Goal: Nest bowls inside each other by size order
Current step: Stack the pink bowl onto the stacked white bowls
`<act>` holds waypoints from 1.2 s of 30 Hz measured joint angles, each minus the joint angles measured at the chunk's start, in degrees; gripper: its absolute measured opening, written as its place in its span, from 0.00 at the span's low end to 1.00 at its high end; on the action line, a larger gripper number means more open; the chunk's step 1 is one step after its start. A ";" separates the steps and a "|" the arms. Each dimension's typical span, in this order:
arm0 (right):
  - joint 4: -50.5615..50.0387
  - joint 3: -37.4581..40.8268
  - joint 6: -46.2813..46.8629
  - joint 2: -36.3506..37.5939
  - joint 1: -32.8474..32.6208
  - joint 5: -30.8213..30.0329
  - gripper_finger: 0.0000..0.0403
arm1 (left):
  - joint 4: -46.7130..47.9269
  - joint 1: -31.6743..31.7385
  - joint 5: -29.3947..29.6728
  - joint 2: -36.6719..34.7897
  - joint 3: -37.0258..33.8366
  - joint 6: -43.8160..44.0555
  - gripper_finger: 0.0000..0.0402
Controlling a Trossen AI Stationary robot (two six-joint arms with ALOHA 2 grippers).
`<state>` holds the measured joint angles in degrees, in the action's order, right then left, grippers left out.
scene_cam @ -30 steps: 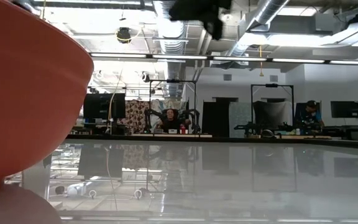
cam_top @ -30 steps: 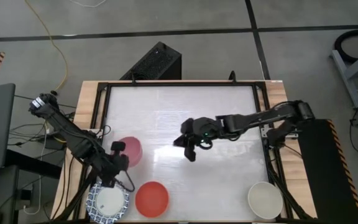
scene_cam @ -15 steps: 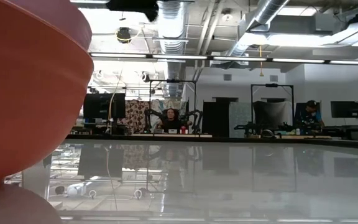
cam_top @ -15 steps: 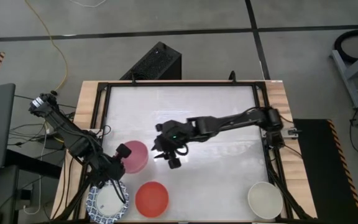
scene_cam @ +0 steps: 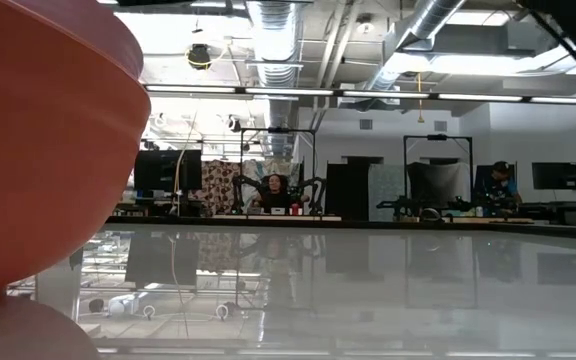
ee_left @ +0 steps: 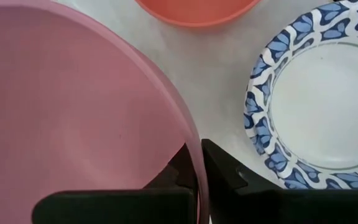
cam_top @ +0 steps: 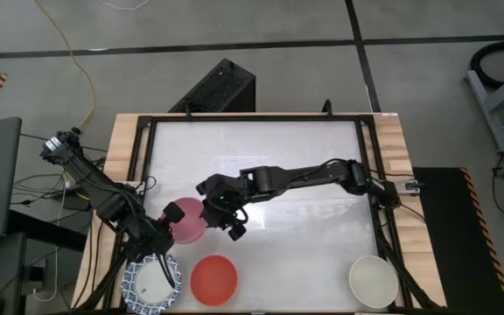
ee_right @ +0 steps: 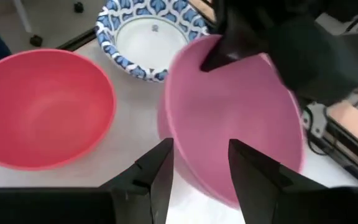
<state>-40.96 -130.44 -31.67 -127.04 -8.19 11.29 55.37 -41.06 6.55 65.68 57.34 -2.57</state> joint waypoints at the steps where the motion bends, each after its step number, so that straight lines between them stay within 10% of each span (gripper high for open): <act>1: -0.95 -0.61 -0.14 -0.75 -0.03 0.76 0.43 | 0.20 0.00 0.00 0.01 0.00 0.02 0.00; 17: -0.34 -1.52 -1.86 -4.95 -0.11 1.39 0.42 | 0.09 0.02 -0.25 0.01 0.00 -1.80 0.00; 30: -2.20 -1.39 -4.17 -5.49 -1.07 -2.42 0.05 | -1.31 0.09 -0.37 0.01 -0.07 -4.12 0.00; 36: -3.36 -1.41 -3.23 -5.45 -1.49 -3.00 0.04 | -1.66 0.09 1.12 0.03 -0.07 -5.39 0.00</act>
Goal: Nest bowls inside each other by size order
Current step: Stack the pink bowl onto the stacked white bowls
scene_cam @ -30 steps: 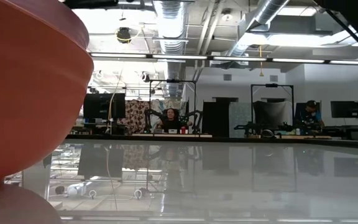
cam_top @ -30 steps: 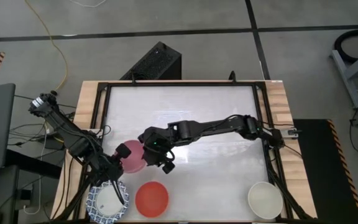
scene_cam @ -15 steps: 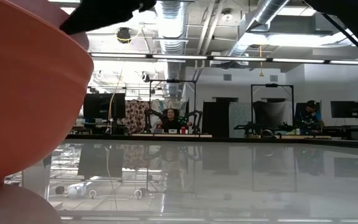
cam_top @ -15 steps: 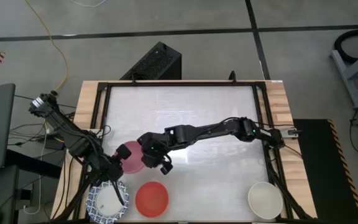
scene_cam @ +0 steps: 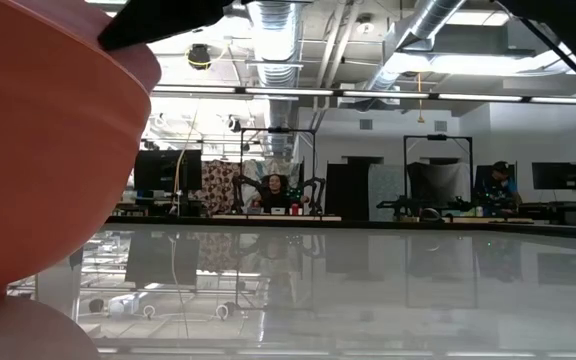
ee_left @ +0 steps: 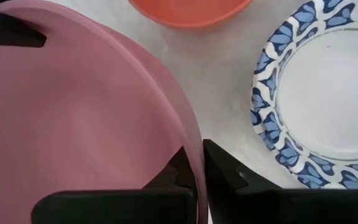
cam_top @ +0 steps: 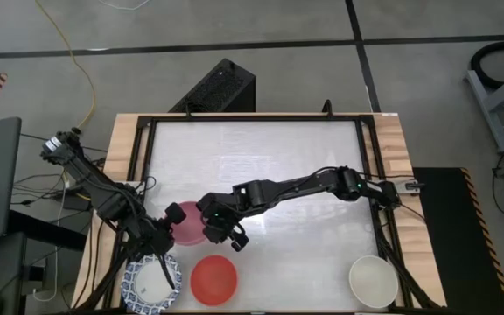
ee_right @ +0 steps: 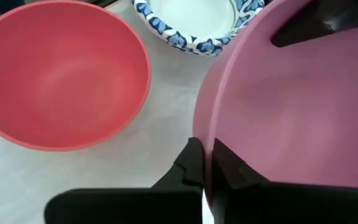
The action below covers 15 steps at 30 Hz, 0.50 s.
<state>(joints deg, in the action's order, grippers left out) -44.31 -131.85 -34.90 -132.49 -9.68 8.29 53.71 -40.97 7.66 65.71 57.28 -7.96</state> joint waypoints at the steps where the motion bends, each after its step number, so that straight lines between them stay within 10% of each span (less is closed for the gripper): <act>1: 0.00 0.00 0.16 0.00 -0.11 -0.37 0.04 | -0.03 -0.01 0.50 0.00 0.00 0.13 0.00; 15: 0.13 0.00 4.47 -0.02 0.74 -2.23 0.03 | -2.61 2.63 5.85 -0.12 0.39 11.60 0.34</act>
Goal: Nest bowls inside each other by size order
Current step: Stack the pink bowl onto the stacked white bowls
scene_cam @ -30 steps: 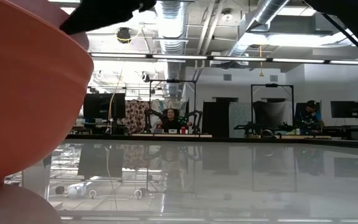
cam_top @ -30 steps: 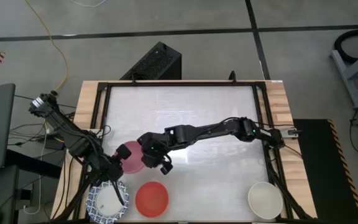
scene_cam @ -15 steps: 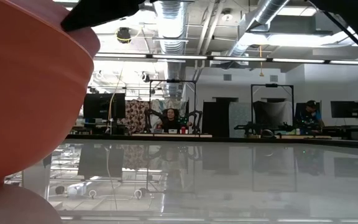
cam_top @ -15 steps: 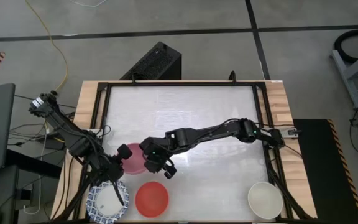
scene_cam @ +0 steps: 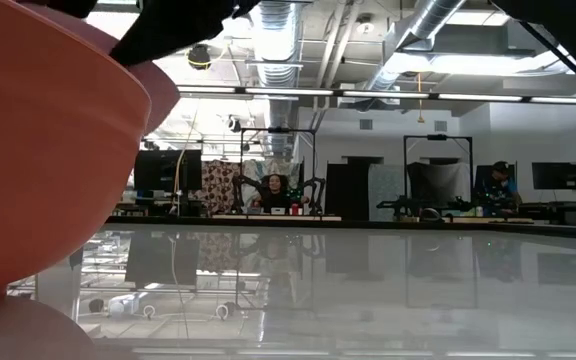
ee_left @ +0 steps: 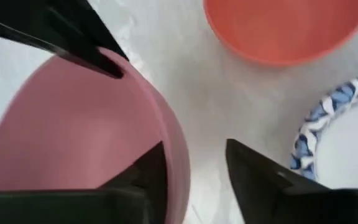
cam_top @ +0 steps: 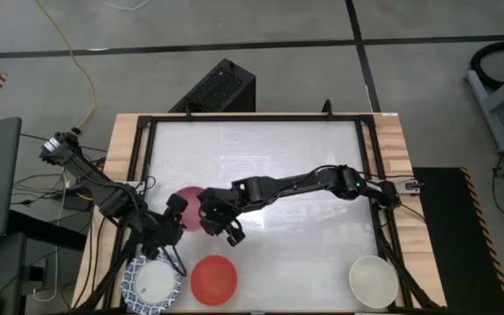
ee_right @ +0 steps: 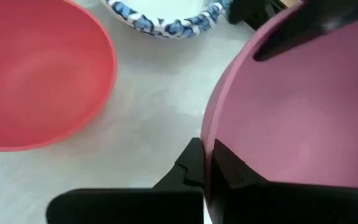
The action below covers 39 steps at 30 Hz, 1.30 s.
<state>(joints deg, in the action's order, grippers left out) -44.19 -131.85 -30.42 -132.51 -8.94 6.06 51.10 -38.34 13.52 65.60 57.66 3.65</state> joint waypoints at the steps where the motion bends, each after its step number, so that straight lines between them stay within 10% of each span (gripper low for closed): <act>1: -0.17 0.00 0.36 0.00 0.06 0.08 0.03 | 0.06 0.37 0.24 0.06 0.37 0.97 0.37; 22: 7.49 -0.09 5.57 0.04 1.55 -0.14 0.03 | 17.38 1.96 14.57 0.01 26.52 15.73 0.51; 39: 38.49 0.02 10.98 -7.63 -2.46 20.36 0.03 | 20.12 2.19 23.91 -0.04 31.07 17.28 0.51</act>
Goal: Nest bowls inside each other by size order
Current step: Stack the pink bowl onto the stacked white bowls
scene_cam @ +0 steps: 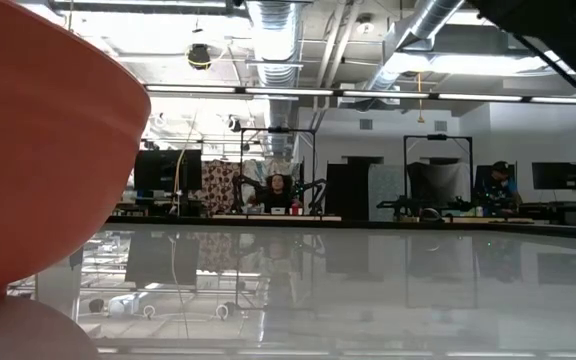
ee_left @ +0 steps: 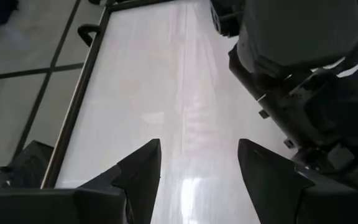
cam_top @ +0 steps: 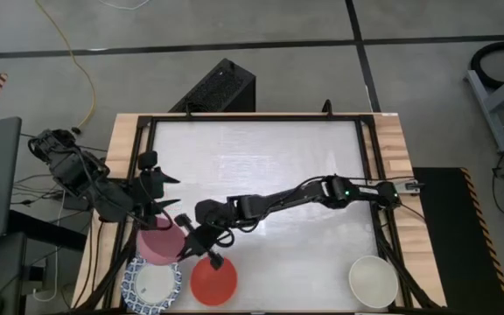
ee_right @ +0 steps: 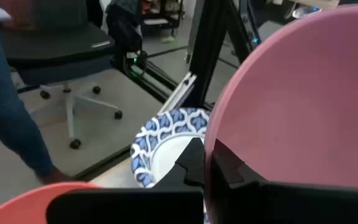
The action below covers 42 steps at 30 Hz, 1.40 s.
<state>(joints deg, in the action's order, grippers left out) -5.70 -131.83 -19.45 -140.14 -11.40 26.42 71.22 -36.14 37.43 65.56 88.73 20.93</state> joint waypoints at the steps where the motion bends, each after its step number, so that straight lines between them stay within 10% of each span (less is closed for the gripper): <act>1: -0.15 0.02 1.07 -0.02 0.05 1.40 0.03 | 0.02 0.00 0.07 0.04 -0.02 0.01 0.51; 17: 14.44 -0.15 -1.76 -6.95 -3.08 5.94 0.03 | 0.52 0.15 0.94 0.00 -0.02 6.35 0.51; 42: 9.30 -0.11 -9.40 -9.61 -3.61 1.66 0.03 | 4.44 0.18 1.44 0.15 -0.07 12.68 0.51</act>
<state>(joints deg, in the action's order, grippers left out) 3.60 -131.94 -28.85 -149.75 -15.00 28.07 75.66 -35.97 38.87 65.71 88.66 33.61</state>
